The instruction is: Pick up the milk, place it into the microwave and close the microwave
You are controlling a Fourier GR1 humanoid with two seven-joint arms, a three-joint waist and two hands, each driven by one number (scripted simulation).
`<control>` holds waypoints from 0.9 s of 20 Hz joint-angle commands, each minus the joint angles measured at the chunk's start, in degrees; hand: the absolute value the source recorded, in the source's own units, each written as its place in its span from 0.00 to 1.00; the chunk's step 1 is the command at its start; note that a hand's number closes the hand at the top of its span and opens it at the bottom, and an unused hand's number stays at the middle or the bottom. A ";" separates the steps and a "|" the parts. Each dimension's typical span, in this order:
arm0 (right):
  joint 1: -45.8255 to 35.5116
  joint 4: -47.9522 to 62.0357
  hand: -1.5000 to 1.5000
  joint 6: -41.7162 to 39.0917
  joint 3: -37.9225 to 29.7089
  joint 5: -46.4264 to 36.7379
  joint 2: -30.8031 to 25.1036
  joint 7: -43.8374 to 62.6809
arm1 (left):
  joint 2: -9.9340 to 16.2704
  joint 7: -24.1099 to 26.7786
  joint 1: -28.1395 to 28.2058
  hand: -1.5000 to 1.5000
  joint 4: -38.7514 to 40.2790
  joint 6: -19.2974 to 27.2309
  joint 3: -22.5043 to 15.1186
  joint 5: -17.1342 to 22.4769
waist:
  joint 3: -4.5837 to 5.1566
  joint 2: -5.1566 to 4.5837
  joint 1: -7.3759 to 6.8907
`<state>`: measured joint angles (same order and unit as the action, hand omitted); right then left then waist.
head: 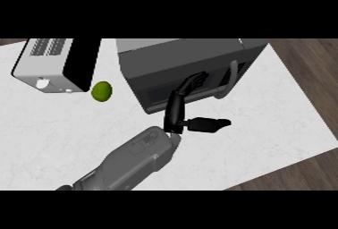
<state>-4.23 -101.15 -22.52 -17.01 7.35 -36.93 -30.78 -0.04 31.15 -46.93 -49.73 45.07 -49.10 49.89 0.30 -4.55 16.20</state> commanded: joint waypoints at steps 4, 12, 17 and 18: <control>-2.48 1.14 1.00 0.33 -0.14 -0.68 -1.03 0.34 | 0.04 1.64 -4.17 0.00 4.28 1.39 3.53 3.38 | -0.08 -0.98 -0.03; -5.32 3.08 1.00 1.06 -0.25 -1.07 -1.51 1.12 | 0.04 4.39 -5.01 0.00 5.31 1.04 2.37 5.49 | -0.17 -1.15 -0.70; -4.04 7.92 0.00 -4.67 4.02 12.28 6.59 3.71 | 0.04 5.15 -5.32 0.00 4.87 -0.17 2.02 7.00 | -0.32 -1.71 -0.97; -4.19 8.67 0.00 -5.07 4.22 12.75 6.78 3.72 | 0.04 4.97 -5.51 0.00 5.21 0.35 1.74 7.33 | -0.41 -1.74 -0.87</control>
<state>-8.29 -94.90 -25.70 -13.91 16.13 -32.10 -28.15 -0.03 36.45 -48.99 -48.56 44.00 -51.15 55.24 -0.11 -5.80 15.21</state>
